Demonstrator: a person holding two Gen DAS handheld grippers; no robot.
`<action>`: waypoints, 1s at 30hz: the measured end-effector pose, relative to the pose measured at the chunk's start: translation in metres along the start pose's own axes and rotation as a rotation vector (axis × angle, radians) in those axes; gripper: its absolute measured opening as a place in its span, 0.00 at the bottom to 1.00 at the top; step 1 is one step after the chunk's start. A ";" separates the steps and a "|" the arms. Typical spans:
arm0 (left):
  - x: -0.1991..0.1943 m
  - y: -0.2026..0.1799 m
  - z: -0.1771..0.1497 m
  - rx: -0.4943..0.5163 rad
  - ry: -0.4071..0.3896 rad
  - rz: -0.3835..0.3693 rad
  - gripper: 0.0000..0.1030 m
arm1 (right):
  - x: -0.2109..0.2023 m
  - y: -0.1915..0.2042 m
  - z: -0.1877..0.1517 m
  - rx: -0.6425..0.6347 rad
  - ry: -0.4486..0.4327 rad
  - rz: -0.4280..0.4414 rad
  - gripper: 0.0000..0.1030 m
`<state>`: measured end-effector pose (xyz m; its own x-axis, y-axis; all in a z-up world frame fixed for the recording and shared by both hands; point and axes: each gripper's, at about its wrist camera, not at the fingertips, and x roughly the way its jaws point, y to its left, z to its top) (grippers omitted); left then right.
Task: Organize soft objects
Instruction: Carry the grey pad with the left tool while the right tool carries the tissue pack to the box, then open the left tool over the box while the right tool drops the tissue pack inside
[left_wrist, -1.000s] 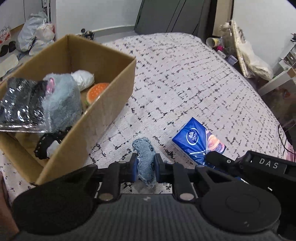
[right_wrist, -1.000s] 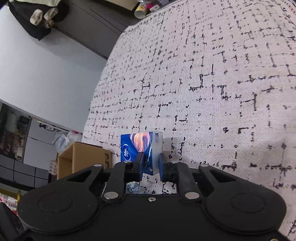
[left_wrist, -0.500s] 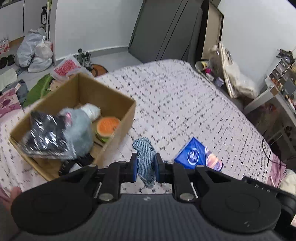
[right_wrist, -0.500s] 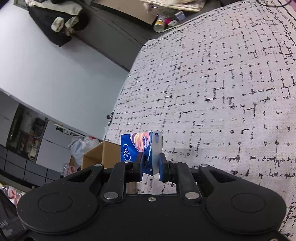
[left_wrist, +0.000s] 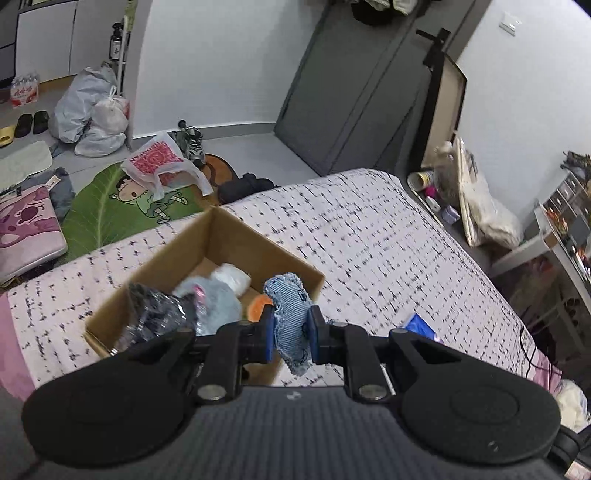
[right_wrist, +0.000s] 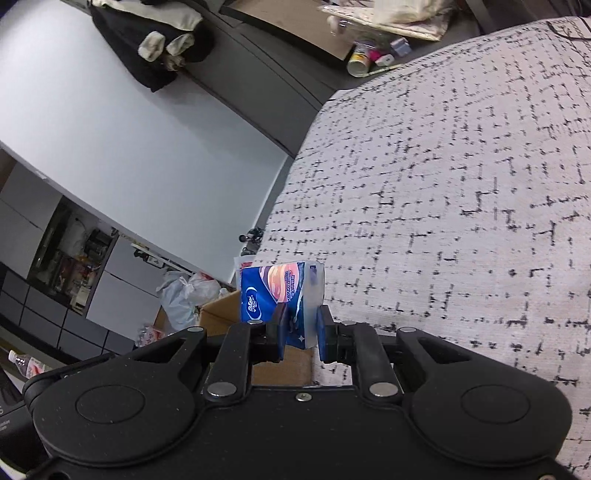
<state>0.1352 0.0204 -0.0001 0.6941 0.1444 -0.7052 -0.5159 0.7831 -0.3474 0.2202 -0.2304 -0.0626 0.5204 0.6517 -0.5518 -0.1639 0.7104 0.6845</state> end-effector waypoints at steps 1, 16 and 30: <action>0.000 0.004 0.002 -0.006 -0.002 0.002 0.16 | 0.001 0.002 -0.001 -0.006 -0.002 0.002 0.15; 0.012 0.054 0.048 -0.095 -0.013 0.003 0.16 | 0.033 0.045 -0.008 -0.042 0.044 0.026 0.15; 0.047 0.080 0.060 -0.142 0.048 -0.036 0.16 | 0.067 0.074 -0.033 -0.079 0.117 -0.029 0.23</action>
<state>0.1569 0.1264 -0.0240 0.6901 0.0859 -0.7185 -0.5595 0.6931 -0.4545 0.2153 -0.1255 -0.0648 0.4255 0.6540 -0.6254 -0.2179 0.7449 0.6306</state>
